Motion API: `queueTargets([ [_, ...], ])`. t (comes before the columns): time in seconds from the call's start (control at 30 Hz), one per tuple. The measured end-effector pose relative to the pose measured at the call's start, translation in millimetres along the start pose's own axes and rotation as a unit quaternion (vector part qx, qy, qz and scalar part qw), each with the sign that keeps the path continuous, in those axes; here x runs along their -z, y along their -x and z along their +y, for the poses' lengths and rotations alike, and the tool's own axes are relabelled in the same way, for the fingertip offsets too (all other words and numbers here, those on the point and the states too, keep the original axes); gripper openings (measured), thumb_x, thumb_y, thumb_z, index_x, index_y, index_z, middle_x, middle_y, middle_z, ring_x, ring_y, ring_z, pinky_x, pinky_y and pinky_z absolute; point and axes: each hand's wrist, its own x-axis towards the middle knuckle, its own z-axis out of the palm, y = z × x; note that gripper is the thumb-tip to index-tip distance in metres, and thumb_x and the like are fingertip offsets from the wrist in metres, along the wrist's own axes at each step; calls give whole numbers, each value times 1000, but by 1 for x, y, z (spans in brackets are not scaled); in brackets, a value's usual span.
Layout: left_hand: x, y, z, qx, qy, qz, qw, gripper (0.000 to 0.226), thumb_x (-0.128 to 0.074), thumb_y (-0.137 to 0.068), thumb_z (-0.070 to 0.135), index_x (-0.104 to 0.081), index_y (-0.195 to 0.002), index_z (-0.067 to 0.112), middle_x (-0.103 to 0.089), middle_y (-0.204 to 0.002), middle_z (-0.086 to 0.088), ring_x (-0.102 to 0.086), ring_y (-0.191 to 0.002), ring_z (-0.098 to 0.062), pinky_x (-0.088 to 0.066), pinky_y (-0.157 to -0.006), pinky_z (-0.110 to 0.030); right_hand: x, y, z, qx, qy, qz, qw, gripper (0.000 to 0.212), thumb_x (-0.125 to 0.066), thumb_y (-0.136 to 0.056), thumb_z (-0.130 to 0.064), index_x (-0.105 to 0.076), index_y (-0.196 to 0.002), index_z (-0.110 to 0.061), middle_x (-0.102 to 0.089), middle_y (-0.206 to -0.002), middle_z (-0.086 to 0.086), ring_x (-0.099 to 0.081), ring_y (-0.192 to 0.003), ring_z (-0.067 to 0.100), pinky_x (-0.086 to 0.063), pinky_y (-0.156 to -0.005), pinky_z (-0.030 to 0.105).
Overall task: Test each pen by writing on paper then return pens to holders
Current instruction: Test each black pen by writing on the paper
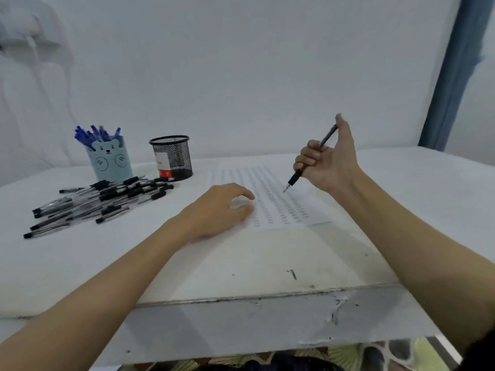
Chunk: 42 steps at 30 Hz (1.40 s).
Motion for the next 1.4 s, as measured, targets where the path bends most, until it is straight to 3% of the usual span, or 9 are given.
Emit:
queueTargets([
  [0.17,-10,-10,5,1,3,-69,998,44,-45,-93,49,-44,-135,35,-36,-146,15,-32,-134,-4,-22,-102,-18,13,-1,-7,28,173,-22,984,37,-39,-99,-29,-62,-94,-1,-70,-71,12,-54,-49,16,-41,-61,23],
  [0.3,-16,-10,0,0,8,-48,999,44,-44,-91,52,-45,-133,39,-36,-146,17,-31,-135,-4,-22,-106,-20,22,8,0,11,387,-22,922,76,-22,-97,-53,-70,-89,5,-67,-68,23,-55,-48,25,-41,-54,28],
  [0.43,-16,-11,1,11,10,-48,999,44,-44,-90,55,-45,-132,43,-35,-146,20,-31,-135,-5,-22,-107,-23,24,17,20,75,470,-10,880,36,-59,-91,-35,-67,-76,-3,-67,-62,7,-54,-49,13,-41,-52,20],
  [0.57,-16,-8,2,14,15,-43,999,44,-45,-90,54,-46,-133,42,-36,-146,20,-32,-135,-5,-22,-106,-22,27,22,29,100,454,58,883,33,-51,-91,-19,-56,-61,-6,-46,-37,-6,-33,-34,8,-26,-35,16],
  [0.87,-16,-5,3,23,27,-36,999,42,-47,-90,55,-48,-130,44,-39,-144,19,-34,-134,-5,-26,-108,-26,33,33,30,146,494,27,857,60,-45,-97,-41,-63,-62,4,-55,-44,9,-45,-29,17,-29,-32,14],
  [0.97,-15,-5,3,22,28,-36,999,41,-47,-89,55,-48,-129,44,-40,-144,18,-35,-134,-6,-26,-109,-28,34,32,32,159,526,40,834,38,-63,-87,-20,-59,-57,5,-53,-41,3,-42,-31,15,-32,-35,17],
  [1.07,-15,-4,3,21,35,-36,999,41,-48,-90,54,-49,-129,43,-41,-144,17,-36,-133,-5,-27,-111,-29,36,28,34,180,569,74,799,37,-55,-75,2,-39,-43,-7,-51,-48,14,-42,-35,20,-30,-36,18],
  [1.2,-15,-4,3,24,41,-33,998,41,-48,-89,53,-50,-129,43,-41,-144,17,-35,-133,-5,-26,-109,-27,37,26,35,198,616,82,758,35,-48,-70,6,-29,-46,-11,-38,-57,16,-40,-28,11,-19,-33,12],
  [1.4,-16,-5,0,26,40,-33,998,41,-48,-89,55,-49,-129,45,-40,-143,19,-34,-133,-4,-26,-109,-27,37,25,37,185,627,69,753,39,-49,-69,4,-28,-42,-14,-43,-49,12,-41,-34,18,-25,-33,14],
])
